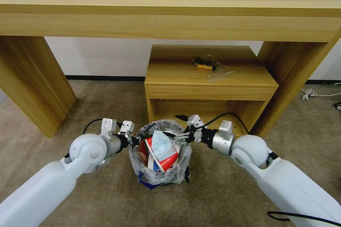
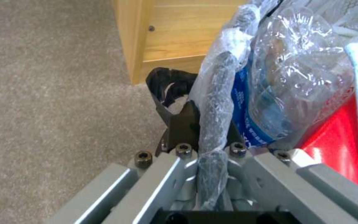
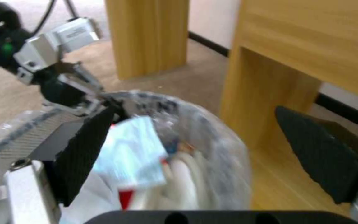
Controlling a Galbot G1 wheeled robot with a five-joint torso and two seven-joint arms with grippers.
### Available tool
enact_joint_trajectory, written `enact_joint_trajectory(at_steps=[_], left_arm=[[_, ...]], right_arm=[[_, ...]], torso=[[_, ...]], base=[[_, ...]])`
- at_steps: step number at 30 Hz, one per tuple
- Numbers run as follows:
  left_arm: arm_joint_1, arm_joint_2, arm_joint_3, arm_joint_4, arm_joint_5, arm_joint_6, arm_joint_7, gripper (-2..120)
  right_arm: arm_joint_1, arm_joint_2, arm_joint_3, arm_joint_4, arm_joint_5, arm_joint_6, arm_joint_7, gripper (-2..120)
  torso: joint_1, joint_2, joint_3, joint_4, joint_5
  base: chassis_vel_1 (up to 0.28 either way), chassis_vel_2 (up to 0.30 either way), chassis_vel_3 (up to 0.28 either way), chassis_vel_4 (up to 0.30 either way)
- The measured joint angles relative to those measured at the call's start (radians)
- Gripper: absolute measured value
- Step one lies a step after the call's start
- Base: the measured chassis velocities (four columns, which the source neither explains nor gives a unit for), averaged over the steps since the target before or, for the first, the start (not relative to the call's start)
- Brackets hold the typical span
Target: Pick up the trash bin and place the garbage on the floor into it.
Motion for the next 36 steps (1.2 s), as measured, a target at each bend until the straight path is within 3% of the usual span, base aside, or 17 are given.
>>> enact_joint_trajectory(at_steps=[7, 12, 15, 18, 19, 23, 27, 36], left_arm=[[0.073, -0.005, -0.058, -0.002, 0.042, 0.000, 0.003, 0], [0.084, -0.007, -0.066, -0.003, 0.048, 0.000, 0.003, 0], [0.102, -0.008, -0.084, -0.010, 0.053, 0.000, -0.002, 0], [0.156, -0.020, -0.154, -0.025, 0.052, 0.000, -0.039, 0], [0.156, -0.020, -0.154, -0.025, 0.052, 0.000, -0.039, 0], [0.294, 0.003, -0.294, -0.050, 0.075, 0.000, -0.048, 0], [0.398, 0.004, -0.391, -0.054, 0.092, 0.000, -0.049, 0], [0.509, -0.014, -0.510, -0.021, 0.168, 0.000, -0.027, 0]], right_arm=[[-0.125, 0.004, 0.107, 0.018, 0.011, 0.062, 0.096, 100], [-0.156, 0.012, 0.142, 0.016, 0.010, 0.073, 0.112, 100], [-0.214, 0.022, 0.213, 0.019, 0.006, 0.084, 0.123, 100], [-0.346, 0.037, 0.360, 0.035, -0.002, 0.105, 0.124, 100], [-0.346, 0.037, 0.360, 0.035, -0.002, 0.105, 0.124, 100], [-0.520, 0.025, 0.533, 0.037, 0.000, 0.165, 0.097, 100], [-0.592, 0.043, 0.611, 0.023, -0.006, 0.202, 0.088, 100], [-0.628, 0.084, 0.655, 0.002, -0.013, 0.224, 0.086, 100]], torso=[[0.000, 0.000, 0.000, 0.0001, -0.0001], [0.000, 0.000, 0.000, 0.0000, 0.0000], [0.000, 0.000, 0.000, 0.0002, 0.0000], [0.000, 0.000, 0.000, -0.0002, -0.0002], [0.000, 0.000, 0.000, -0.0002, -0.0002], [0.000, 0.000, 0.000, 0.0001, -0.0001], [0.000, 0.000, 0.000, 0.0002, -0.0003], [0.000, 0.000, 0.000, 0.0003, -0.0001]], base=[[0.000, 0.000, 0.000, 0.000], [0.000, 0.000, 0.000, 0.000], [0.000, 0.000, 0.000, 0.000], [0.000, 0.000, 0.000, 0.000], [0.000, 0.000, 0.000, 0.000], [0.000, 0.000, 0.000, 0.000], [0.000, 0.000, 0.000, 0.000], [0.000, 0.000, 0.000, 0.000]])
